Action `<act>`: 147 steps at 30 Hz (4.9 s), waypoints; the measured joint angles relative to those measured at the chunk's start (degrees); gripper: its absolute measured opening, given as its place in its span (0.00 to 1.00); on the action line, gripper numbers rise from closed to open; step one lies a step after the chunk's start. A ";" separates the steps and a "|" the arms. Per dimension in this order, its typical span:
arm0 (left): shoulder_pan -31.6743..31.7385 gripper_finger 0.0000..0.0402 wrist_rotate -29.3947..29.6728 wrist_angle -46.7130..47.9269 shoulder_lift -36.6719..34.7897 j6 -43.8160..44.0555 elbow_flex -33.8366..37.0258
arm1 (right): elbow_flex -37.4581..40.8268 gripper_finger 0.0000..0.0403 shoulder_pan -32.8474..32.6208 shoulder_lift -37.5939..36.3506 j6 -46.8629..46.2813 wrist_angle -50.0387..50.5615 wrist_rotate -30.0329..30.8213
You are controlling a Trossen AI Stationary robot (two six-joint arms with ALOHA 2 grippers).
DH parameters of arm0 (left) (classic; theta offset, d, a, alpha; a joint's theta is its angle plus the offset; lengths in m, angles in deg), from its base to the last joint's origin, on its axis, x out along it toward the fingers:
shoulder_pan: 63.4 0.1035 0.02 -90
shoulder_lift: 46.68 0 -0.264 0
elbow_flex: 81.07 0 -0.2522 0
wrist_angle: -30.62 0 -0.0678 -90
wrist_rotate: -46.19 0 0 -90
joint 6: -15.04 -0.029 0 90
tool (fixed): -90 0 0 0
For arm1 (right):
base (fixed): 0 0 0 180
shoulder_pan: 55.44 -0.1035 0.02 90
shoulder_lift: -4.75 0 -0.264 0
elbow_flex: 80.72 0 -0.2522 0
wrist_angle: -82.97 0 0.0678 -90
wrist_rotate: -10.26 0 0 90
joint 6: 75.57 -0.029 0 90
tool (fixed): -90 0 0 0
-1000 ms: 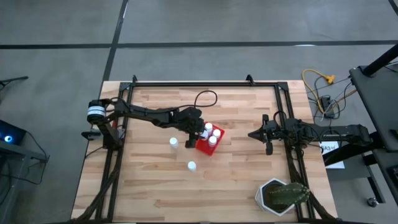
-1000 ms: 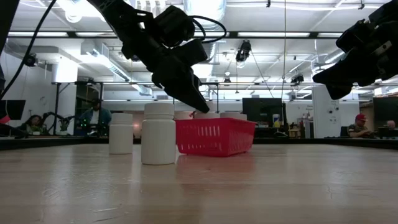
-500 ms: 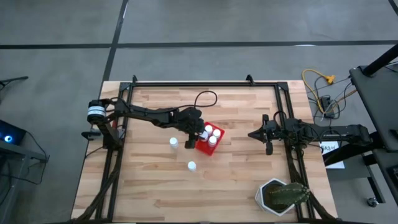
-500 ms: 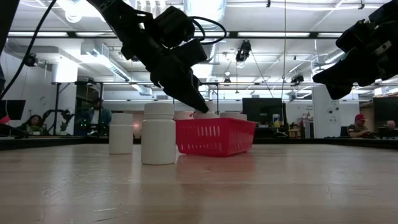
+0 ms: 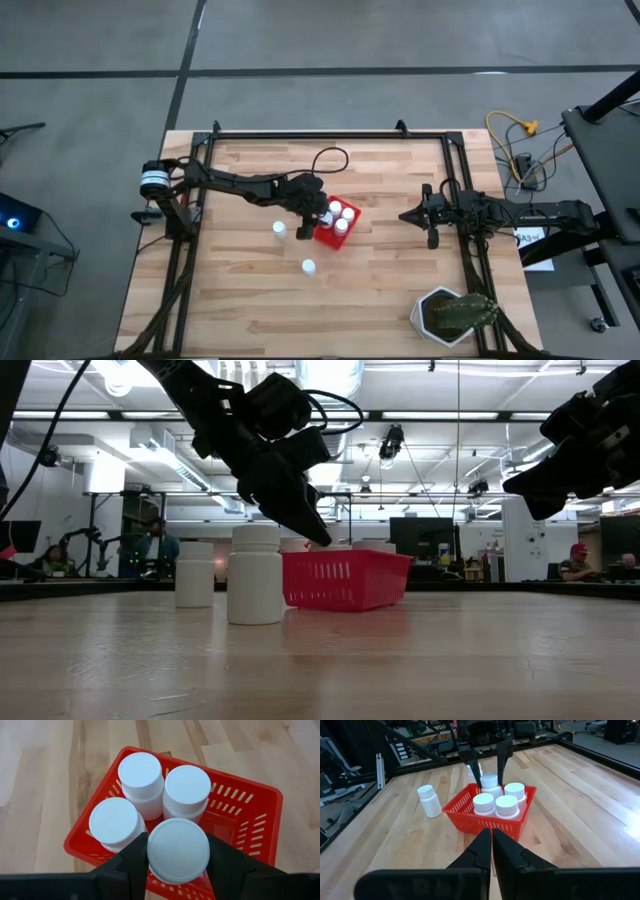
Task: Pick and place pill bottles into a basket
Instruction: Put the top white pill bottle into the red basket
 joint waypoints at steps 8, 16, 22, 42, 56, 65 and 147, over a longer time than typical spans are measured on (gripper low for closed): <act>0.08 0.36 1.26 -3.39 -0.02 0.04 0.04 | -0.01 0.02 0.01 0.00 -0.02 0.00 0.00; 0.07 0.36 0.85 -4.22 3.23 1.71 -0.35 | -0.02 0.02 0.00 -0.02 -0.16 0.03 -0.04; 0.02 0.36 0.28 -4.76 5.67 2.99 -1.68 | -0.02 0.02 0.00 0.11 -0.41 -0.25 0.01; 0.02 0.49 0.24 -3.84 5.66 3.00 -1.73 | -0.02 0.02 0.00 0.50 0.00 0.00 -0.07; 0.02 0.50 0.26 -4.49 4.76 3.03 -1.73 | -0.02 0.02 -0.01 0.50 0.00 0.04 -0.02; 0.02 0.50 0.26 -4.48 4.72 3.03 -1.73 | -0.02 0.02 -0.01 0.50 0.00 0.04 -0.02; -2.47 0.01 7.32 -13.49 -53.14 19.25 30.95 | -0.52 0.02 0.04 1.42 -11.98 -18.67 2.88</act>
